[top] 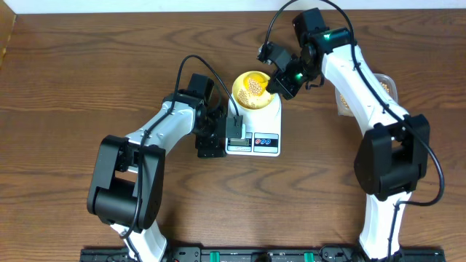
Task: Scoop item into bowl and weigh 50g on scale
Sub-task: 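Tilt the scoop with the right gripper to pour soybeans into the bowl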
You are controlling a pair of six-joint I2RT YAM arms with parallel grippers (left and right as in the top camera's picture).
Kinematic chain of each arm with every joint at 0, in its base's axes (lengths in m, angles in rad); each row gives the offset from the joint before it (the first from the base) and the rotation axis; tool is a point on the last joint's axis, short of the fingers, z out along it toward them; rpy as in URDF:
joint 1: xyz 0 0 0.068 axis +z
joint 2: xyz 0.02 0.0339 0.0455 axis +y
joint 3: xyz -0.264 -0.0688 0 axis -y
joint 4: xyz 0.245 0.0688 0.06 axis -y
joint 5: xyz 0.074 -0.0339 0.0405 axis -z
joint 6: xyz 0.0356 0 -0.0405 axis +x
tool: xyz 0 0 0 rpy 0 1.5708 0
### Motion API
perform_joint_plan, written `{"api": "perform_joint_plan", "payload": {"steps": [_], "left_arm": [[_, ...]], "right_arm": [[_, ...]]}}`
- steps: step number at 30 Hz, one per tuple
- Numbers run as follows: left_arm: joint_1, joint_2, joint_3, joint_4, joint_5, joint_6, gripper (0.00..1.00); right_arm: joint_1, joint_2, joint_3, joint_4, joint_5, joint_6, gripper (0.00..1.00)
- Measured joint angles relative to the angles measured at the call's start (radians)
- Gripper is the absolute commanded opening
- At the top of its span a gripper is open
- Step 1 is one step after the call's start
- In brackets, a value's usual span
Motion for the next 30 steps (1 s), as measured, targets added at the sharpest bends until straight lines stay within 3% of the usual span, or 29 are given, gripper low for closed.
{"api": "perform_joint_plan", "payload": {"steps": [17, 30], "left_arm": [[0.000, 0.000, 0.000, 0.000, 0.000, 0.000, 0.98], [0.000, 0.000, 0.000, 0.000, 0.000, 0.000, 0.97]], "right_arm": [[0.106, -0.017, 0.000, -0.012, 0.264, -0.089, 0.01], [0.144, -0.019, 0.000, -0.012, 0.339, -0.107, 0.01]]}}
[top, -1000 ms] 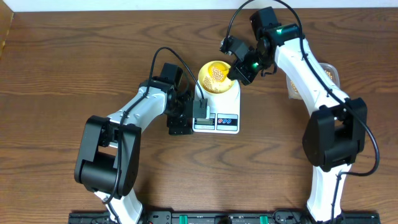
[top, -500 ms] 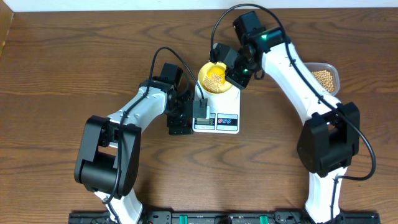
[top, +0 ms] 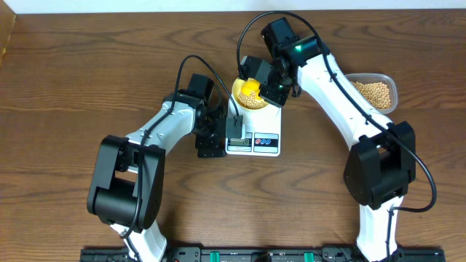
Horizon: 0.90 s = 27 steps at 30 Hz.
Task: Scoop item into bowl and weigh 50g on scale
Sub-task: 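Tilt the scoop with the right gripper to pour soybeans into the bowl, then hold the emptied scoop above the bowl with the right gripper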
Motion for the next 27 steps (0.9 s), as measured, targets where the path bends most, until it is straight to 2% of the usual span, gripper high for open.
{"api": "perform_joint_plan", "payload": {"steps": [27], "left_arm": [[0.000, 0.000, 0.000, 0.000, 0.000, 0.000, 0.98]], "right_arm": [[0.052, -0.060, 0.000, -0.059, 0.037, -0.001, 0.01]]}}
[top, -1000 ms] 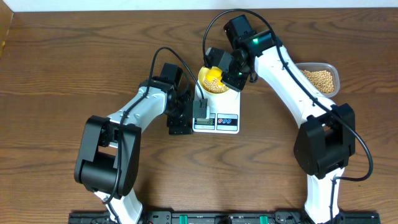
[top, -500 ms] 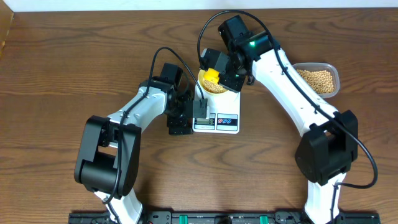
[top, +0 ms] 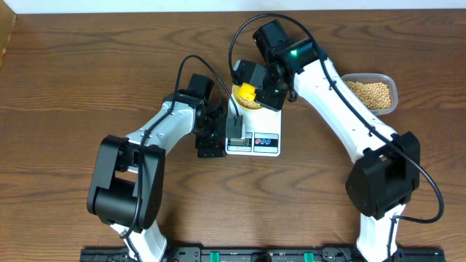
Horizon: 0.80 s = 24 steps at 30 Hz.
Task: Scoop item into bowl and weigh 50g on scale
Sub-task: 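Hold the emptied scoop above the bowl with the right gripper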
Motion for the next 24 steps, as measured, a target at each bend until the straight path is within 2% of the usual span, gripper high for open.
{"api": "perform_joint_plan", "payload": {"steps": [24], "left_arm": [[0.000, 0.000, 0.000, 0.000, 0.000, 0.000, 0.98]], "right_arm": [[0.038, 0.000, 0.000, -0.066, 0.038, -0.002, 0.01]]}}
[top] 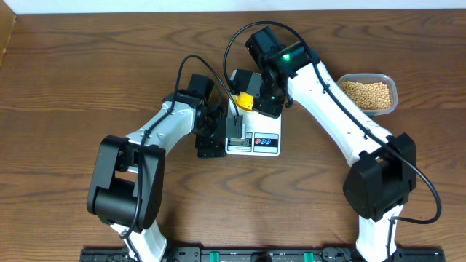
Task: Scoop item into bowl and weigh 50g on scale
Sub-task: 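Hold the emptied scoop above the bowl with the right gripper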
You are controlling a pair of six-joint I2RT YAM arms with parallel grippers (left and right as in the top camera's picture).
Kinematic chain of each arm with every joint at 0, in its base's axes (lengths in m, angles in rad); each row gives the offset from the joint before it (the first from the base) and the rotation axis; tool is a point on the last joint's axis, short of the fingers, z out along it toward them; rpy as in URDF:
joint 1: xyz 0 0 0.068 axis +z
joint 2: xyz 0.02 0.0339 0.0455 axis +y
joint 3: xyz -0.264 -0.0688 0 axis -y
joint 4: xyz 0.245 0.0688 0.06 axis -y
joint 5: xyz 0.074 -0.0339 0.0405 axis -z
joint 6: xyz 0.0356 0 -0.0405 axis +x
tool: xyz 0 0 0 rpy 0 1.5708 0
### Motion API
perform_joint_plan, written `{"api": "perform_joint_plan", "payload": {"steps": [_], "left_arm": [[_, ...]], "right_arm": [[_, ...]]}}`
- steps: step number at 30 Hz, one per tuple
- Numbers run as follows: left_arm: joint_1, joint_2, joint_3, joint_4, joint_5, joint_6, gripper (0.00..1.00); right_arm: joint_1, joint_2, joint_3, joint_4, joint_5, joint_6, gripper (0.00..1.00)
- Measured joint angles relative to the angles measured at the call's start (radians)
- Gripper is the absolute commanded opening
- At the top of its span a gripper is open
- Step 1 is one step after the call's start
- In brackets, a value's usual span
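The white scale (263, 140) lies mid-table. Only a small yellow part of the bowl (245, 100) shows on its platform; my right gripper (255, 98) and its wrist hang right over it and cover the rest. Whether those fingers are open, shut or hold anything is hidden from the overhead view. A clear tub of tan beans (371, 92) stands at the right. My left gripper (234, 129) rests at the scale's left edge by the display, its jaw state unclear.
The left arm's wrist and black cable (196, 69) lie just left of the scale. The right arm spans from the front right, passing close by the bean tub. The table's far edge runs close behind the scale.
My right gripper has shifted slightly left and toward the front over the bowl. The visible yellow patch sits a little lower. The left arm and the bean tub have not moved.
At first the yellow bowl with beans stood uncovered on the scale, my right gripper at its right rim and the arm over the tub. Then the right gripper was above the bowl, uncovering the tub. It has stayed there, creeping left. The left arm never moved.
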Motion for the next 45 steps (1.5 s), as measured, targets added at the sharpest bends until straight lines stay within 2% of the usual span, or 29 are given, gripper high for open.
{"api": "perform_joint_plan", "payload": {"steps": [32, 45], "left_arm": [[0.000, 0.000, 0.000, 0.000, 0.000, 0.000, 0.98], [0.000, 0.000, 0.000, 0.000, 0.000, 0.000, 0.98]], "right_arm": [[0.008, -0.002, 0.000, -0.019, 0.138, 0.023, 0.01], [0.004, -0.002, 0.009, 0.055, 0.137, 0.064, 0.01]]}}
